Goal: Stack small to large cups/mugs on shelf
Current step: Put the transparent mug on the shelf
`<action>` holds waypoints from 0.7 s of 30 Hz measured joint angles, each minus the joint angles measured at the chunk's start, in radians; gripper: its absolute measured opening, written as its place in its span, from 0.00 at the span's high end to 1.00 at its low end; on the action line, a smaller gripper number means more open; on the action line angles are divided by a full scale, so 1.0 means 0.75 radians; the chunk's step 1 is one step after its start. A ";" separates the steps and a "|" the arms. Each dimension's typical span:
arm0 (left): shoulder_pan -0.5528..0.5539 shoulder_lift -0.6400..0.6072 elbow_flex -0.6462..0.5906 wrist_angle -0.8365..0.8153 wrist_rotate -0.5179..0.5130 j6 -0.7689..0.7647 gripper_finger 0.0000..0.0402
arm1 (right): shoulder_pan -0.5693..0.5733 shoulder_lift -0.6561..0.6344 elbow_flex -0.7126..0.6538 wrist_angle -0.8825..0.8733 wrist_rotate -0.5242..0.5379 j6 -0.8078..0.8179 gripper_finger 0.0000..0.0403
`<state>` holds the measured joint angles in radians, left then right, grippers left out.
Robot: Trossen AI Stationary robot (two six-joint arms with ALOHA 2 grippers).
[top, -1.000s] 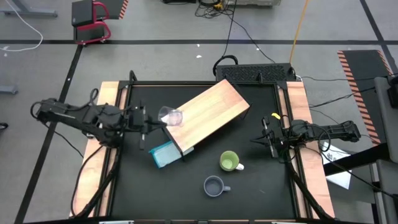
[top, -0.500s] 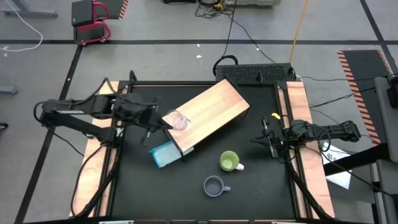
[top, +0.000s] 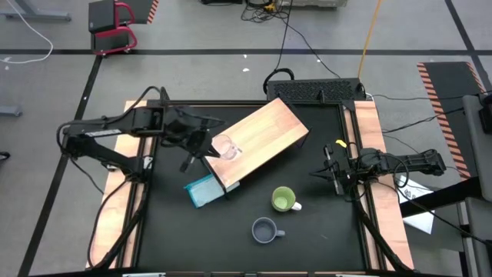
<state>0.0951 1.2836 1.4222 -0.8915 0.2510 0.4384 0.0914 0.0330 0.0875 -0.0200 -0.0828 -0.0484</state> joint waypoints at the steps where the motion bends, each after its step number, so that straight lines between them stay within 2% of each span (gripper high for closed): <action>1: 0.010 0.018 0.013 -0.018 0.015 0.003 1.00 | 0.000 0.000 0.000 0.000 0.000 -0.001 1.00; 9: 0.066 0.153 0.061 -0.164 0.059 0.026 1.00 | 0.000 0.001 0.000 0.000 0.000 -0.001 1.00; 21: 0.091 0.177 0.061 -0.217 0.062 0.017 1.00 | 0.000 0.000 0.000 0.000 0.000 -0.009 1.00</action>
<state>0.1635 1.4166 1.4681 -1.0541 0.2976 0.4512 0.0914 0.0330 0.0875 -0.0200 -0.0826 -0.0552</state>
